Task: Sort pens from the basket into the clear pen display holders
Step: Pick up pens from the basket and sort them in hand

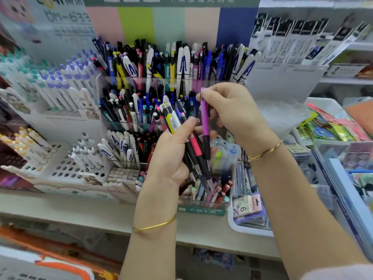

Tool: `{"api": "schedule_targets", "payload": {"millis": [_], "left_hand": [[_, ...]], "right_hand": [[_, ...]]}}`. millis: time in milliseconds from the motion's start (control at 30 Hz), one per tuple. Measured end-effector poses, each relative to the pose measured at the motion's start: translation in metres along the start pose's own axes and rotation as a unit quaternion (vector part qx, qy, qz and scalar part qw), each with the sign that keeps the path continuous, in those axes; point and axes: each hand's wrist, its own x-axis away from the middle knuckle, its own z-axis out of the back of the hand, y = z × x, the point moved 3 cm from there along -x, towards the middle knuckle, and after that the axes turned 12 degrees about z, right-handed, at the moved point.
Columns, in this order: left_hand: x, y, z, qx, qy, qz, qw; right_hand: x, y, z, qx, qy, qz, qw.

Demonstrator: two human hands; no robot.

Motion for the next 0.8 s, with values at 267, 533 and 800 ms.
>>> {"api": "schedule_targets", "payload": {"millis": [267, 533, 800], "left_hand": [[-0.006, 0.031, 0.029, -0.061, 0.08, -0.042, 0.994], [-0.006, 0.036, 0.039, -0.074, 0.075, -0.062, 0.992], [-0.003, 0.032, 0.043, -0.043, 0.107, -0.07, 0.991]], "right_hand": [[-0.024, -0.001, 0.011, 0.018, 0.283, 0.091, 0.954], [-0.023, 0.006, -0.016, 0.211, 0.175, 0.179, 0.945], [-0.024, 0.016, -0.028, 0.246, 0.068, 0.163, 0.953]]}}
